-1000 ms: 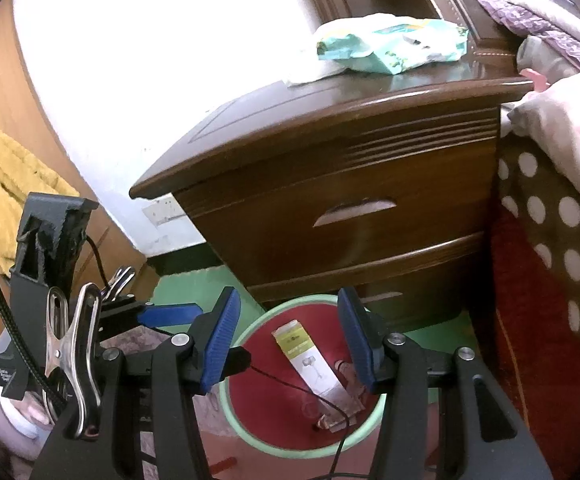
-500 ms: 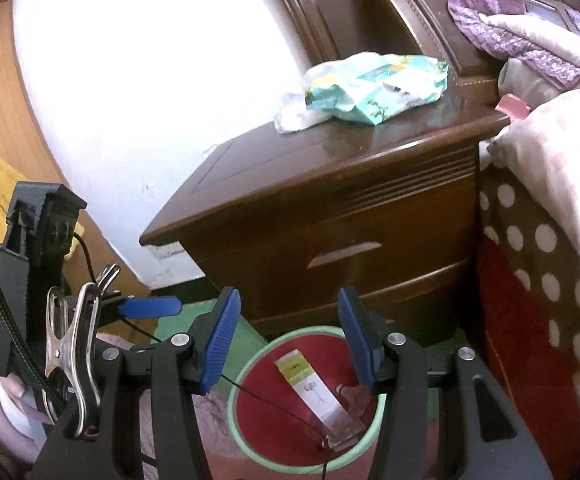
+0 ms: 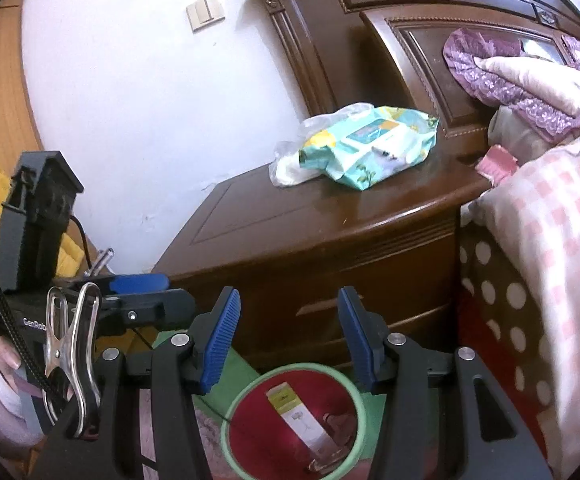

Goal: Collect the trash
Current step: 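Raise both tools from the bin toward the nightstand top, then move both tools onto the teal wet-wipes pack on the nightstand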

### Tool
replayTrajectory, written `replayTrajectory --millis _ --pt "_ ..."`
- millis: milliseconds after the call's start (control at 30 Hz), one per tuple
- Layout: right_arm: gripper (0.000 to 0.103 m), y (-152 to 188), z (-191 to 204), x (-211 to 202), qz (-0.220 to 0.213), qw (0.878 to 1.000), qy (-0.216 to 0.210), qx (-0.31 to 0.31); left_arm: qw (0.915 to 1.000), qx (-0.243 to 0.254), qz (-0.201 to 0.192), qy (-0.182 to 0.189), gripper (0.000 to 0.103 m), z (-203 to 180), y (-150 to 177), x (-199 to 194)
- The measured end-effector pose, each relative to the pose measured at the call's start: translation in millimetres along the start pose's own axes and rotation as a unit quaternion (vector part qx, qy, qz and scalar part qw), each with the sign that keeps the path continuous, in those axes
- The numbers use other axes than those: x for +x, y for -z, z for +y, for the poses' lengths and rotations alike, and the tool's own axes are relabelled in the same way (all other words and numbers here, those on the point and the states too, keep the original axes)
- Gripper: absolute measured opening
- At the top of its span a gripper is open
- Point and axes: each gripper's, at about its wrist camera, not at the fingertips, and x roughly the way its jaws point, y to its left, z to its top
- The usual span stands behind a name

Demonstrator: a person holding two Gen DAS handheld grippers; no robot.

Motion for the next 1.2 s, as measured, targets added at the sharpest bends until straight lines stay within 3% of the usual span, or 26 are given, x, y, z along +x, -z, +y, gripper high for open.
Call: replayTrajectory --millis 167,400,533,700,833,1200 --pt "0.052 -13 -3 2 -0.003 1.000 0.009 -0.010 0.9998 0.007 0.005 -0.015 0.100 0 -24 2" --pt "0.052 -40 -15 13 -0.007 0.999 0.026 -0.018 0.9992 -0.003 -0.023 -0.032 0.100 6 -66 6" --pt "0.052 -56 -28 23 -0.005 0.999 0.038 -0.018 0.9991 -0.016 -0.029 -0.027 0.101 9 -88 16" --pt "0.052 -78 -50 36 -0.004 0.999 0.042 -0.004 0.9987 -0.046 -0.008 0.019 0.101 10 -109 38" --pt "0.052 -98 -69 48 -0.007 0.998 0.059 0.001 0.9973 -0.067 -0.016 0.027 0.101 6 -125 55" --pt "0.053 -144 -120 90 0.010 0.995 0.097 0.013 0.9952 -0.093 -0.033 -0.002 0.101 7 -167 104"
